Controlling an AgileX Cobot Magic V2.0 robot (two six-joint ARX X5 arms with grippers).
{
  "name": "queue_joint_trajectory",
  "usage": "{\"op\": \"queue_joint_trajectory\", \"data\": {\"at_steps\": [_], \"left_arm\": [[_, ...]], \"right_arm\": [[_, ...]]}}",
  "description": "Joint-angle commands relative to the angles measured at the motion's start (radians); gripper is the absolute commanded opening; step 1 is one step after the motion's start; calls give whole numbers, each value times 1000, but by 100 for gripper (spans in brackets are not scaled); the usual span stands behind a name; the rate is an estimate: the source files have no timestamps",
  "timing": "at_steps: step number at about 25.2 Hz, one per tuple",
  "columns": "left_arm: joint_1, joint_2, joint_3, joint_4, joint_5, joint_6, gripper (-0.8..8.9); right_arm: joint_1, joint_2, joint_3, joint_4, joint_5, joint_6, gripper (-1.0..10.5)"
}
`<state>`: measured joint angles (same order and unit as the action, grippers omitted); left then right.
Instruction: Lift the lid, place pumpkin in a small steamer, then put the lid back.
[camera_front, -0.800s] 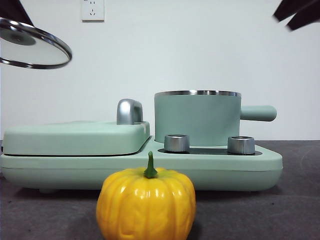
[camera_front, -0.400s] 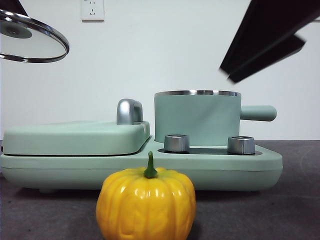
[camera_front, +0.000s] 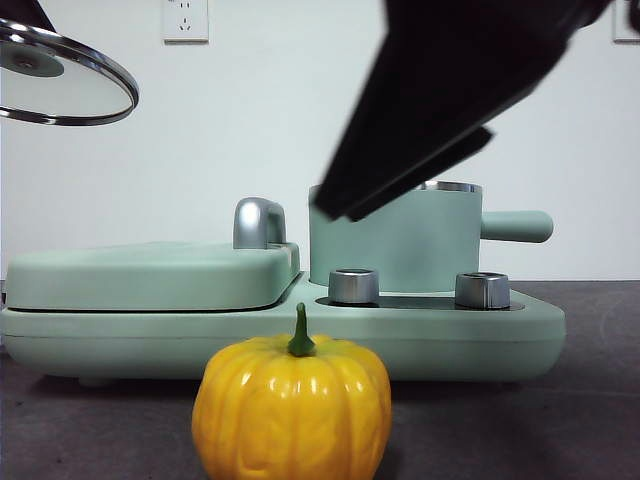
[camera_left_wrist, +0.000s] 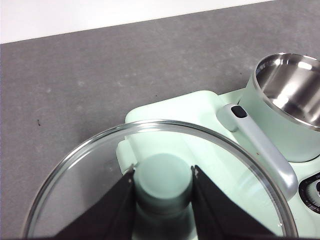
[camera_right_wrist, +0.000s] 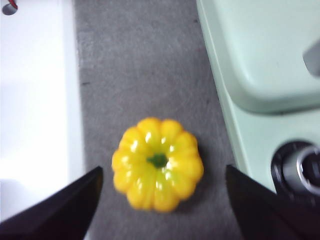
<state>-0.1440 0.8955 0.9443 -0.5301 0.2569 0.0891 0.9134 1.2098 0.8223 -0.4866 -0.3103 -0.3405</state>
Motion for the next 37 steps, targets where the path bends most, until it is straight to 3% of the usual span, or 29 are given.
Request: {"op": "queue_joint_trajectory", "data": {"at_steps": [1, 14, 29, 32, 37], "left_arm": [[1, -1, 14, 25, 2, -2, 10], [1, -1, 14, 26, 2, -1, 10], [1, -1, 14, 27, 2, -1, 10], [1, -1, 14, 27, 2, -1, 10], [1, -1, 14, 27, 2, -1, 10]], "right_arm": [[44, 48, 16, 41, 19, -7, 432], [94, 203, 16, 88, 74, -7, 433], [94, 285, 16, 97, 76, -5, 432], [95, 287, 16, 94, 76, 16, 420], [97, 272, 24, 58, 72, 127, 360]]}}
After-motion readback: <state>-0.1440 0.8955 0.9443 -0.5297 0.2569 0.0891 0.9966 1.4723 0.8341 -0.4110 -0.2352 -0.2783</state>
